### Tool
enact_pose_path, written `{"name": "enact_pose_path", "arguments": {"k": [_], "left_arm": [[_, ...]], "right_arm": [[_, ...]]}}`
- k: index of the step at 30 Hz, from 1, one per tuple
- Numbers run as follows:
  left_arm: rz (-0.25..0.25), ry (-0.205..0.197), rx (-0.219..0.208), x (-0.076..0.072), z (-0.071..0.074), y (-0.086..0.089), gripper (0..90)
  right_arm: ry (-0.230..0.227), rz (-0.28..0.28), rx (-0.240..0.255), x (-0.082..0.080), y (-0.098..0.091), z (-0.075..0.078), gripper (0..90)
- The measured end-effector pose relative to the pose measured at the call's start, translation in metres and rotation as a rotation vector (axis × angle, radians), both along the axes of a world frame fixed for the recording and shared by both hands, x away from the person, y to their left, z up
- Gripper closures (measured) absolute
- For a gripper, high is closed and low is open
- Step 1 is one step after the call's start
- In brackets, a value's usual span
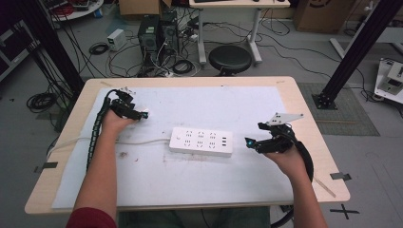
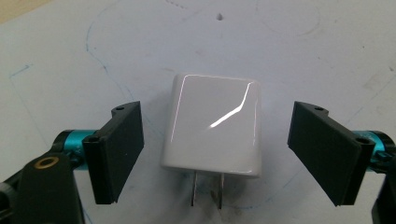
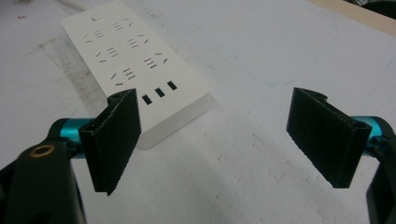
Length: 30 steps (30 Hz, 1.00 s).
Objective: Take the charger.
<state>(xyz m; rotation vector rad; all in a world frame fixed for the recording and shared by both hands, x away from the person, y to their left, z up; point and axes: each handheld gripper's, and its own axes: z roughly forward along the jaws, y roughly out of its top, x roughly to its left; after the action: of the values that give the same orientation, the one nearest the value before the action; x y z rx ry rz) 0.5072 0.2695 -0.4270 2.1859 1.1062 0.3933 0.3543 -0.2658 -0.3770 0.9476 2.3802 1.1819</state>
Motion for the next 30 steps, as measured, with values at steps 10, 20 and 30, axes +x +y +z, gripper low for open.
{"name": "enact_pose_path", "arguments": {"k": [10, 20, 30], "left_arm": [[0.002, 0.011, -0.004, -0.0002, -0.0052, 0.0021, 25.6], [-0.001, 0.017, 0.015, 0.0010, -0.0101, -0.0021, 33.1], [0.006, -0.001, 0.039, -0.0024, -0.0077, -0.0048, 42.5]], "right_arm": [[0.004, -0.001, -0.001, 0.0014, 0.0003, -0.0008, 18.2], [0.007, -0.003, -0.004, 0.0024, 0.0003, -0.0014, 18.2], [0.015, -0.010, -0.002, 0.0022, -0.0012, -0.0023, 18.2]]}}
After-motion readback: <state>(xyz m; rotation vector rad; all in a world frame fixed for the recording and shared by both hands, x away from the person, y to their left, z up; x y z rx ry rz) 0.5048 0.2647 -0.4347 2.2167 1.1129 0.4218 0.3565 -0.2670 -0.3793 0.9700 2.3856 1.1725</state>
